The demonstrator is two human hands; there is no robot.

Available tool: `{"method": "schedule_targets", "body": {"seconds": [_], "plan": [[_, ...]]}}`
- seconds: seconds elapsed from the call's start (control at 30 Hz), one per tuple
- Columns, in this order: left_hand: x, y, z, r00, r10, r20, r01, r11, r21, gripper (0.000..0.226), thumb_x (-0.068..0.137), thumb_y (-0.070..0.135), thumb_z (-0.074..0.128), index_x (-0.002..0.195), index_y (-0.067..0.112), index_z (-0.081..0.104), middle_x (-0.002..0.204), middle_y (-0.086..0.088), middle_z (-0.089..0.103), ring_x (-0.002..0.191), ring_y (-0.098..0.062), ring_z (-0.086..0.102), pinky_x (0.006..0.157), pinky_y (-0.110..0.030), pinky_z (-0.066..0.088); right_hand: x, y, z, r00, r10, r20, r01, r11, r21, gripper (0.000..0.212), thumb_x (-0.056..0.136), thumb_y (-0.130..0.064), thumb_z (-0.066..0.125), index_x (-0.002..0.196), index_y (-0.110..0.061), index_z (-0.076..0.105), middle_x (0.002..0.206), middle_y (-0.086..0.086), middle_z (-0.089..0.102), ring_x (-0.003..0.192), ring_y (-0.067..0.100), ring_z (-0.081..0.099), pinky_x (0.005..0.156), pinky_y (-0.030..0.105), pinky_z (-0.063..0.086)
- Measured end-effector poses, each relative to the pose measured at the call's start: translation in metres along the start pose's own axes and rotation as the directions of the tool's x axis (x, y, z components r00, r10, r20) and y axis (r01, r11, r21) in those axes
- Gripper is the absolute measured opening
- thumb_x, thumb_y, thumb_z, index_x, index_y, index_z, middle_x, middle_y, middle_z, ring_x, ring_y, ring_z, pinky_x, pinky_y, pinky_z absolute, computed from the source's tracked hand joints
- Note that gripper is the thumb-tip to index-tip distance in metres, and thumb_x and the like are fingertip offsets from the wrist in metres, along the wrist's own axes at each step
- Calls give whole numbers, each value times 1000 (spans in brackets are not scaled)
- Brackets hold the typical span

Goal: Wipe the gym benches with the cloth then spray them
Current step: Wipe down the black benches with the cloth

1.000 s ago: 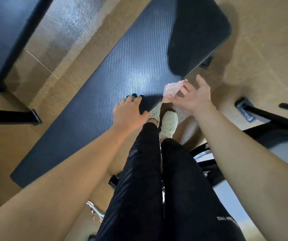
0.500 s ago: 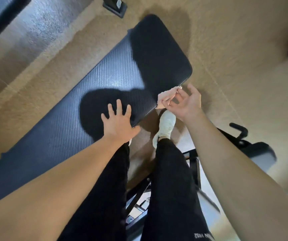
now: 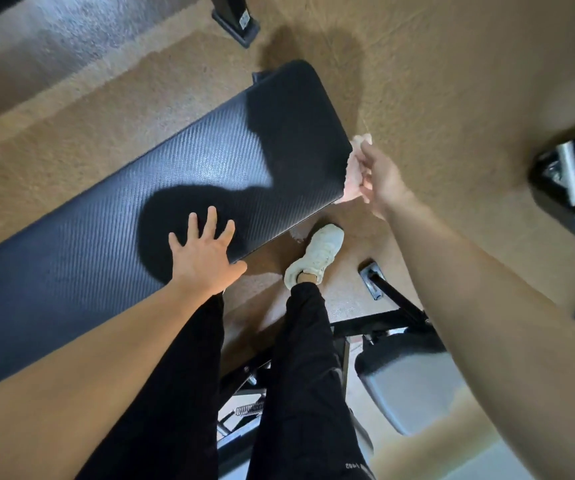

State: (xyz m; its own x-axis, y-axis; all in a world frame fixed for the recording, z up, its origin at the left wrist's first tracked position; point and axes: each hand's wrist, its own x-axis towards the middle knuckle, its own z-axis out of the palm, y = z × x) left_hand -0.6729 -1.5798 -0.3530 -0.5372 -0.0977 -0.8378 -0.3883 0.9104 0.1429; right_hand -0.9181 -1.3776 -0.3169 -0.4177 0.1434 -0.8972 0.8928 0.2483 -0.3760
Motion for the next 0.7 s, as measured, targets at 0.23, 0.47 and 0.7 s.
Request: {"method": "schedule_targets", "body": {"seconds": [0.23, 0.47, 0.7], "plan": [[2, 6, -7, 999, -53, 12, 54, 986, -157, 80, 95, 61, 50, 163, 34, 19, 173, -3, -6, 158, -37, -4, 125, -61, 14, 11, -61, 26, 973, -19, 230, 99, 934, -343, 32, 100, -49, 49, 88, -25, 64, 83, -12, 67, 73, 3, 64, 74, 20, 45], [0, 14, -12, 992, -124, 22, 125, 960, -252, 76, 94, 57, 51, 161, 32, 25, 173, -3, -1, 158, -34, 4, 125, -57, 15, 31, -99, 52, 937, -51, 345, 129, 970, -207, 35, 97, -50, 53, 108, -21, 68, 81, -2, 51, 64, 13, 42, 58, 29, 34], [-31, 63, -72, 941, -279, -193, 89, 752, -653, 60, 95, 34, 63, 152, 19, 48, 154, -5, 48, 142, -28, 40, 115, -42, 35, -20, -105, 40, 838, -111, 534, 202, 973, -114, 15, 91, -29, 69, 101, -18, 72, 99, 0, 70, 94, 14, 66, 96, 35, 49]]}}
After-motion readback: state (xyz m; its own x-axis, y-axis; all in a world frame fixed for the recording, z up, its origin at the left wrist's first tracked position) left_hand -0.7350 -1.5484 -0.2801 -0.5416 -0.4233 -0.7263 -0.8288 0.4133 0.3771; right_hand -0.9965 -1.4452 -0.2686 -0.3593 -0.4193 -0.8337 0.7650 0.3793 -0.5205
